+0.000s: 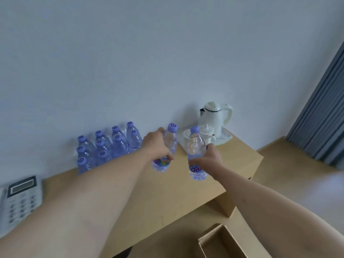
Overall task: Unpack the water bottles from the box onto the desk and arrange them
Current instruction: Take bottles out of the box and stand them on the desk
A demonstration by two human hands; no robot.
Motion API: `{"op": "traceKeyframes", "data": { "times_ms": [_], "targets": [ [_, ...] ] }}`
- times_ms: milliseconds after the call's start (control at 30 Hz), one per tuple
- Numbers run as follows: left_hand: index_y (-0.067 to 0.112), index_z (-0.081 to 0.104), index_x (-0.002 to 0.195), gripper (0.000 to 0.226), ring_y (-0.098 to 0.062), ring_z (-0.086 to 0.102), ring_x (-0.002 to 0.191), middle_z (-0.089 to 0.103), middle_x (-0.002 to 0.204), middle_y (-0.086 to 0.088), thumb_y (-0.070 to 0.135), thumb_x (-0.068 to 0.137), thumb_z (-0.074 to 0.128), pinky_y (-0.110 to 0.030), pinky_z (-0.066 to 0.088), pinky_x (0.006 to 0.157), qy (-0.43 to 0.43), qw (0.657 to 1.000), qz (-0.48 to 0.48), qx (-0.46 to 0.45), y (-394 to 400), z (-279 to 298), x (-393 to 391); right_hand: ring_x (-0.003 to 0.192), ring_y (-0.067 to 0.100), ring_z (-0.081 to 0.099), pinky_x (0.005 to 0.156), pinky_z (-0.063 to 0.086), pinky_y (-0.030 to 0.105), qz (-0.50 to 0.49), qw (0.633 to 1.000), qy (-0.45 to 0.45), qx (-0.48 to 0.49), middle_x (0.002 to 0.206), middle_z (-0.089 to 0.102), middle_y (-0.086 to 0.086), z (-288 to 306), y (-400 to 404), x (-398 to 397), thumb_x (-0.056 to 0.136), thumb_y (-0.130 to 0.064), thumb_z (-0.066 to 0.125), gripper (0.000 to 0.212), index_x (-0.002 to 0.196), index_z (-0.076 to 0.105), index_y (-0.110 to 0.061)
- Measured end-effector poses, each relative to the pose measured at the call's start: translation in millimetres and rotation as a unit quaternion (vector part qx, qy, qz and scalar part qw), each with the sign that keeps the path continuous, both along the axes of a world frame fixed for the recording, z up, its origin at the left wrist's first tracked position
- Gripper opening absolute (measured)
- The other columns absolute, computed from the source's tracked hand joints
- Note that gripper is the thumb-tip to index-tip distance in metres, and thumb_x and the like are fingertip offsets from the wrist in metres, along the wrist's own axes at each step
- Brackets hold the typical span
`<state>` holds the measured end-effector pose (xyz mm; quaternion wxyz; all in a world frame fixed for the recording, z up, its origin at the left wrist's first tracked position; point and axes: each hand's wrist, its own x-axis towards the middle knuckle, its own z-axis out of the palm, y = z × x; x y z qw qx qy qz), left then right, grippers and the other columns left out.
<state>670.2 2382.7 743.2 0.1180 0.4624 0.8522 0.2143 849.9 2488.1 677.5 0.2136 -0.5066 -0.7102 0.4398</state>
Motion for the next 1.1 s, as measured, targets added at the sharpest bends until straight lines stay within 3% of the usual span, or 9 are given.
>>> {"op": "traceKeyframes", "data": {
  "times_ms": [133,267,367,500,600,800,967,1100],
  "targets": [
    [0.022,0.045,0.113,0.086,-0.019,0.059,0.089,0.058,0.092,0.006,0.056,0.044,0.083,-0.03,0.047,0.068,-0.018,0.999,0.041,0.007,-14.4,-17.5,-34.8,0.081,0.013,0.057,0.065,0.054,0.035,0.046,0.999,-0.02,-0.001,0.093,0.057,0.0,-10.2,-5.9,-42.1,0.044,-0.031,0.085,0.065,0.096,0.047,-0.018],
    [0.016,0.043,0.129,0.091,-0.023,0.057,0.105,0.058,0.114,-0.001,0.053,0.057,0.085,-0.03,0.046,0.077,-0.073,0.992,0.103,0.016,-18.8,-32.4,-60.4,0.082,0.014,0.058,0.066,0.055,0.035,0.099,0.994,-0.036,0.004,0.092,0.057,-0.002,-15.3,0.4,-81.1,0.043,-0.031,0.087,0.068,0.097,0.049,-0.018],
    [0.019,0.051,0.108,0.075,-0.017,0.061,0.091,0.06,0.095,0.004,0.044,0.048,0.088,-0.027,0.047,0.066,-0.086,0.986,0.144,0.02,-23.7,-41.7,-75.7,0.084,0.015,0.062,0.074,0.057,0.039,0.142,0.988,-0.062,0.02,0.091,0.061,-0.005,-21.0,9.8,-110.0,0.043,-0.036,0.087,0.068,0.099,0.052,-0.019],
    [0.025,0.054,0.087,0.059,-0.017,0.063,0.078,0.062,0.084,0.004,0.026,0.037,0.085,-0.03,0.054,0.061,-0.071,0.979,0.192,-0.004,-29.8,-50.7,-90.0,0.077,0.012,0.062,0.065,0.054,0.033,0.207,0.974,-0.087,0.027,0.087,0.063,-0.007,-33.7,17.4,-141.3,0.04,-0.043,0.083,0.065,0.094,0.053,-0.021],
    [0.021,0.052,0.07,0.05,-0.018,0.063,0.071,0.062,0.079,0.002,0.019,0.032,0.084,-0.029,0.049,0.05,-0.071,0.972,0.225,-0.002,-32.8,-60.0,-99.4,0.075,0.012,0.06,0.06,0.05,0.031,0.241,0.965,-0.097,0.024,0.083,0.06,-0.009,-45.0,15.6,-160.8,0.04,-0.044,0.082,0.066,0.095,0.051,-0.021],
    [0.01,0.061,0.078,0.047,-0.023,0.065,0.078,0.065,0.085,-0.006,0.013,0.041,0.089,-0.034,0.056,0.063,-0.058,0.965,0.256,-0.011,-37.5,-81.4,-105.1,0.071,0.008,0.055,0.051,0.04,0.027,0.264,0.961,-0.083,-0.007,0.084,0.058,-0.007,-71.3,2.8,-186.9,0.044,-0.034,0.079,0.061,0.093,0.045,-0.022],
    [0.008,0.061,0.089,0.056,-0.023,0.06,0.082,0.058,0.094,-0.005,0.016,0.043,0.092,-0.039,0.055,0.071,-0.05,0.965,0.255,-0.024,-39.8,-90.3,-112.4,0.085,0.02,0.061,0.07,0.054,0.035,0.291,0.953,-0.089,0.0,0.093,0.061,-0.003,-87.0,-4.4,-209.3,0.049,-0.028,0.082,0.062,0.102,0.051,-0.019],
    [0.014,0.046,0.103,0.069,-0.024,0.06,0.073,0.058,0.081,-0.006,0.016,0.05,0.089,-0.039,0.054,0.059,-0.037,0.968,0.247,-0.029,-36.8,-85.4,-125.0,0.086,0.019,0.061,0.068,0.055,0.035,0.277,0.958,-0.07,-0.015,0.095,0.061,-0.004,-92.1,-2.7,-220.8,0.049,-0.025,0.082,0.06,0.1,0.052,-0.022]
  ]
}}
